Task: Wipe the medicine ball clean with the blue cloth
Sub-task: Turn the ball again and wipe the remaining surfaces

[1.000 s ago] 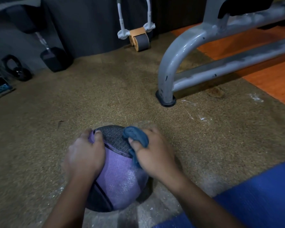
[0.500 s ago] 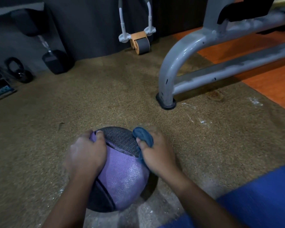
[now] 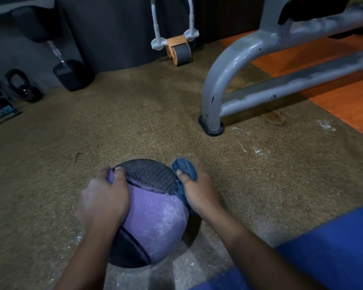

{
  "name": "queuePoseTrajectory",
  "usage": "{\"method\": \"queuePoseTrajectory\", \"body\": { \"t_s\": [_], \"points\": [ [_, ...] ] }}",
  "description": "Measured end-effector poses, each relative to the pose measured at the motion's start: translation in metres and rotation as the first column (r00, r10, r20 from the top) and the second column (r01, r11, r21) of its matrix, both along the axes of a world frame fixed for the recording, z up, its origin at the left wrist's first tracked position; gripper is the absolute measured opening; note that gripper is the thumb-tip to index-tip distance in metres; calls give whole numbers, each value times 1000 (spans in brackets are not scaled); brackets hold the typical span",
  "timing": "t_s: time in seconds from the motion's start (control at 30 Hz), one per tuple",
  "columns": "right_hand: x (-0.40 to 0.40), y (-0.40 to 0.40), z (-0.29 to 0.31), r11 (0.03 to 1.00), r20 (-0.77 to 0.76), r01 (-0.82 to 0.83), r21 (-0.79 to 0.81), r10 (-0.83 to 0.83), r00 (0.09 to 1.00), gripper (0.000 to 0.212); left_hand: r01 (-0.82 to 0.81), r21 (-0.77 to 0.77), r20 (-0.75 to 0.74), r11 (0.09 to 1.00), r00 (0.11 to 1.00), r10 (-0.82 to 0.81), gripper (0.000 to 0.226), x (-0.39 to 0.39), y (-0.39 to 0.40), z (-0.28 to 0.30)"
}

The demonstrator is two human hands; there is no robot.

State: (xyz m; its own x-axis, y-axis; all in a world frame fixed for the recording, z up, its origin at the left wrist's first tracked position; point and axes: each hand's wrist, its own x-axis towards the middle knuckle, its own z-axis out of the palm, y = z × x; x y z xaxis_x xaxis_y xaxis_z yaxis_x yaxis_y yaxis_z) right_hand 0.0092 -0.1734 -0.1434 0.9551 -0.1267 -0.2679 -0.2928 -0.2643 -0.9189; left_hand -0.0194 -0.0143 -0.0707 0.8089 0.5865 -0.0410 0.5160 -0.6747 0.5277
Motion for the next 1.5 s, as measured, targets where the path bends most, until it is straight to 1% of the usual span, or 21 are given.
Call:
{"method": "queuePoseTrajectory", "body": {
  "t_s": [0.1, 0.2, 0.27, 0.4, 0.47, 0.53, 0.6, 0.63, 0.73, 0.8, 0.87, 0.9, 0.97, 1.07, 1.13, 1.23, 1.3, 1.37, 1.4, 1.43, 1.5],
  "points": [
    [-29, 1, 13, 983, 144, -40, -178, 66, 987, 32, 3, 19, 0, 1000, 1000, -3, 49, 1, -2, 0],
    [-57, 17, 44, 928, 360, -125, -351, 257, 897, 49, 13, 33, -6, 999, 1000, -13, 49, 2, 0, -2],
    [-60, 26, 51, 903, 396, -142, -406, 314, 863, 55, 22, 36, -9, 999, 1000, -22, 49, 2, 2, -4],
    [-34, 14, 29, 965, 270, -75, -252, 145, 952, 44, 5, 27, 13, 1000, 1000, -5, 50, 2, 2, -5],
    [-21, 0, 15, 996, 116, -18, -89, 28, 993, 27, -7, 19, 18, 1000, 1000, 6, 51, 1, 2, -5],
    [-14, -12, 5, 994, -85, 23, 104, -14, 996, 19, -11, 17, 16, 1000, 1000, 11, 50, 1, 1, -4],
    [-19, -16, -1, 988, -221, 33, 153, 2, 975, 21, -15, 14, 10, 1000, 1000, 15, 50, 1, 1, -4],
    [-21, -15, -4, 991, -213, 39, 127, -11, 977, 20, -17, 12, 13, 1000, 1000, 17, 50, 1, 0, -3],
    [-37, -3, -1, 999, 88, 49, 10, -50, 995, 30, -24, 22, 17, 999, 1000, 24, 50, 2, 2, -4],
    [-48, 6, 18, 996, 279, -43, -81, 64, 958, 39, -30, 35, 5, 999, 1000, 30, 50, 2, 4, -4],
    [-52, 16, 35, 957, 368, -136, -254, 226, 902, 47, -28, 40, -2, 999, 1000, 29, 50, 2, 6, -5],
    [-47, 19, 38, 940, 368, -139, -311, 253, 895, 49, -26, 36, 0, 999, 1000, 26, 50, 2, 7, -5],
    [-31, 19, 34, 947, 329, -99, -305, 202, 922, 42, -26, 23, 4, 999, 1000, 26, 50, 2, 9, -6],
    [-5, 8, 11, 997, 157, -37, -64, 46, 987, 22, -50, -6, 17, 999, 999, 50, 48, 3, 11, -7],
    [1, 2, -2, 996, 23, -8, 89, 6, 1000, 20, -63, -22, 26, 998, 998, 64, 48, 2, 10, -7],
    [1, -3, -14, 983, -129, 72, 170, -50, 990, 22, -39, -16, 16, 999, 999, 39, 53, -1, 6, -7],
    [-5, -1, -18, 967, -166, 142, 213, -107, 980, 20, -11, -6, 16, 1000, 1000, 11, 56, -2, 3, -8],
    [-20, 6, -16, 970, -22, 177, 165, -176, 984, 22, -31, 4, 24, 1000, 999, 31, 57, -1, 5, -9],
    [-32, 11, -12, 976, 87, 181, 125, -193, 977, 32, -50, 8, 27, 999, 998, 50, 57, 0, 6, -9],
    [-46, 17, -6, 982, 189, 165, 94, -180, 965, 44, -66, 6, 27, 998, 997, 65, 57, 1, 7, -8],
    [-68, 27, 8, 997, 343, 57, -48, -37, 939, 60, -86, -8, 19, 996, 996, 86, 55, 2, 9, -8]
  ]
}}
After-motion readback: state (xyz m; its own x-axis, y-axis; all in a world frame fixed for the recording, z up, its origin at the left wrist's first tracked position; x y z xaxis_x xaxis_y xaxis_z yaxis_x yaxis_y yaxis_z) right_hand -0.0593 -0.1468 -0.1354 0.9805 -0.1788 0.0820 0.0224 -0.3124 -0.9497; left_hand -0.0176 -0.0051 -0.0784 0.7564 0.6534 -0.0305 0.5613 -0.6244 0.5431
